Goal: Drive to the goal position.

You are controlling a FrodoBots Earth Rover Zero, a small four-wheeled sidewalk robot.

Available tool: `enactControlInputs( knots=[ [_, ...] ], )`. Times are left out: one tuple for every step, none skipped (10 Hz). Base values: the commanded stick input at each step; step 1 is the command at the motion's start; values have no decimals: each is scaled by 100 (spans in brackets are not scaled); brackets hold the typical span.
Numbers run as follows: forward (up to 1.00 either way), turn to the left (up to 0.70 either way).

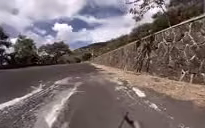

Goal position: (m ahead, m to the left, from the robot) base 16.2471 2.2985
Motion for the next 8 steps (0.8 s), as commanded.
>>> enactControlInputs(
  knots=[
    [50,0],
    [50,0],
    [50,0],
    [50,0],
    [50,0],
    [50,0],
    [50,0],
    [50,0]
  ],
)
